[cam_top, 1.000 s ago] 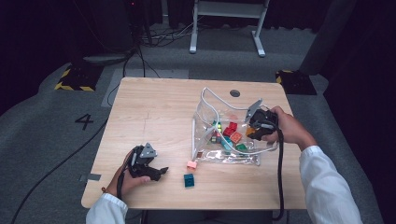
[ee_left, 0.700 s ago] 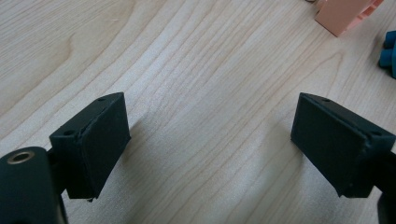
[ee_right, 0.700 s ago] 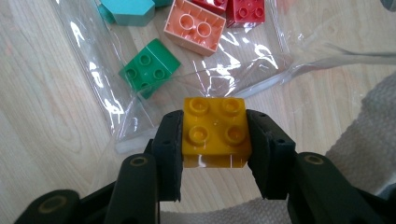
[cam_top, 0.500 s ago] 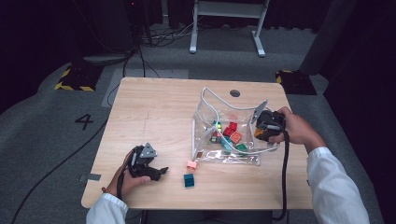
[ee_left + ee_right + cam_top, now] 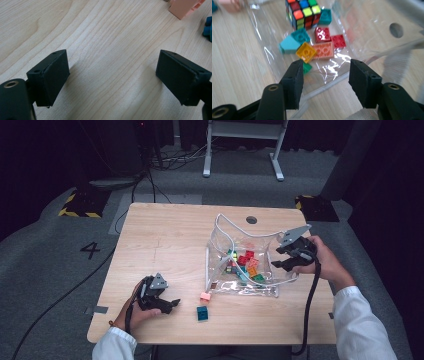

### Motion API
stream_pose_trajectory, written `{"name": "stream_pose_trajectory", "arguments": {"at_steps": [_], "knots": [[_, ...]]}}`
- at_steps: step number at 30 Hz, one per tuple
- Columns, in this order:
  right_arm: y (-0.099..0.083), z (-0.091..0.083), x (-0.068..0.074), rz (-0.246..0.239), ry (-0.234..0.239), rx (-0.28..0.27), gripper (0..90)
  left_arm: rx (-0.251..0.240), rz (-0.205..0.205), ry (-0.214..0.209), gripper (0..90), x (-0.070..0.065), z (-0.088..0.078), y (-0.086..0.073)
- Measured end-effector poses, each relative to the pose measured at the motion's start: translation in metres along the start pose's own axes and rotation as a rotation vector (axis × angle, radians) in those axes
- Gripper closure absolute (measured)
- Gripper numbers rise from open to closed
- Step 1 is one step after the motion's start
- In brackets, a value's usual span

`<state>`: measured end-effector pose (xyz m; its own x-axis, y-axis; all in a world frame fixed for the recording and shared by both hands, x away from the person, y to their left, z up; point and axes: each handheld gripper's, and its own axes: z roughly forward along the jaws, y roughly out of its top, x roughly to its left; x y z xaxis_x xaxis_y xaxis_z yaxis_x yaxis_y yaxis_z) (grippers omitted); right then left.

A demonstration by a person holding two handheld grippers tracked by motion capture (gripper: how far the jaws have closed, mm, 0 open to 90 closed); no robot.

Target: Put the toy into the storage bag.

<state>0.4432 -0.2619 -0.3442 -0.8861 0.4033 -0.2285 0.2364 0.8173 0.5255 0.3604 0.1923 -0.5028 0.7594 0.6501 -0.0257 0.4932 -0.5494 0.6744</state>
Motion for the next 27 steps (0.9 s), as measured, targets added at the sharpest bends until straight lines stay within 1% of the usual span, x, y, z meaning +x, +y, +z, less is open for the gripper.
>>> {"name": "stream_pose_trajectory", "arguments": {"at_steps": [1, 2, 3, 5, 6, 8, 10, 12, 13, 14, 15, 17, 18, 21, 22, 24, 25, 26, 27], "knots": [[-0.001, -0.003, 0.001, 0.01, -0.012, -0.014, 42.3, -0.001, -0.002, 0.0, 11.7, 0.0, 0.0, 0.0], [-0.003, -0.007, 0.002, 0.027, -0.013, -0.039, 39.4, -0.001, 0.001, 0.001, 11.7, 0.0, 0.0, 0.0], [-0.006, -0.013, 0.003, 0.036, -0.029, -0.063, 37.0, -0.002, 0.0, 0.002, 11.7, 0.0, 0.0, 0.0], [-0.01, -0.019, 0.006, 0.054, -0.059, -0.085, 33.0, -0.002, 0.0, 0.002, 11.7, 0.0, 0.0, 0.0], [-0.012, -0.022, 0.008, 0.079, -0.074, -0.111, 30.2, -0.001, 0.002, 0.002, 11.7, 0.0, 0.0, 0.0], [-0.017, -0.028, 0.009, 0.096, -0.103, -0.141, 28.9, 0.0, -0.003, -0.001, 11.7, 0.0, 0.0, 0.0], [-0.022, -0.035, 0.009, 0.103, -0.13, -0.169, 26.3, -0.002, 0.0, 0.002, 11.7, 0.0, 0.0, 0.0], [-0.026, -0.04, 0.011, 0.123, -0.15, -0.193, 25.4, 0.0, -0.002, -0.001, 11.7, 0.0, 0.0, 0.0], [-0.028, -0.043, 0.01, 0.117, -0.162, -0.195, 24.7, -0.001, 0.001, 0.002, 11.7, 0.0, 0.0, 0.0], [-0.03, -0.046, 0.011, 0.124, -0.169, -0.21, 24.4, 0.0, -0.003, -0.001, 11.7, 0.0, 0.0, 0.0], [-0.032, -0.049, 0.013, 0.143, -0.173, -0.229, 24.2, -0.001, -0.002, 0.0, 11.7, 0.0, 0.0, 0.0], [-0.037, -0.055, 0.015, 0.147, -0.198, -0.255, 23.7, 0.0, -0.002, 0.0, 11.7, 0.0, 0.0, 0.0], [-0.039, -0.057, 0.016, 0.158, -0.206, -0.267, 23.5, -0.001, -0.002, 0.0, 11.7, 0.0, 0.0, 0.0], [-0.048, -0.064, 0.019, 0.166, -0.229, -0.28, 22.9, 0.0, -0.002, -0.001, 11.7, 0.0, 0.0, 0.0], [-0.052, -0.065, 0.02, 0.171, -0.227, -0.291, 22.9, -0.001, -0.002, 0.0, 11.7, 0.0, 0.0, 0.0], [-0.058, -0.068, 0.022, 0.178, -0.237, -0.3, 22.9, -0.001, -0.003, -0.001, 11.7, 0.0, 0.0, 0.0], [-0.061, -0.07, 0.024, 0.191, -0.248, -0.308, 22.9, -0.001, -0.002, 0.0, 11.7, 0.0, 0.0, 0.0], [-0.065, -0.071, 0.025, 0.193, -0.252, -0.312, 22.9, -0.001, -0.002, 0.0, 11.7, 0.0, 0.0, 0.0], [-0.069, -0.073, 0.026, 0.206, -0.254, -0.319, 22.9, 0.0, 0.0, 0.0, 11.7, 0.0, 0.0, 0.0]]}}
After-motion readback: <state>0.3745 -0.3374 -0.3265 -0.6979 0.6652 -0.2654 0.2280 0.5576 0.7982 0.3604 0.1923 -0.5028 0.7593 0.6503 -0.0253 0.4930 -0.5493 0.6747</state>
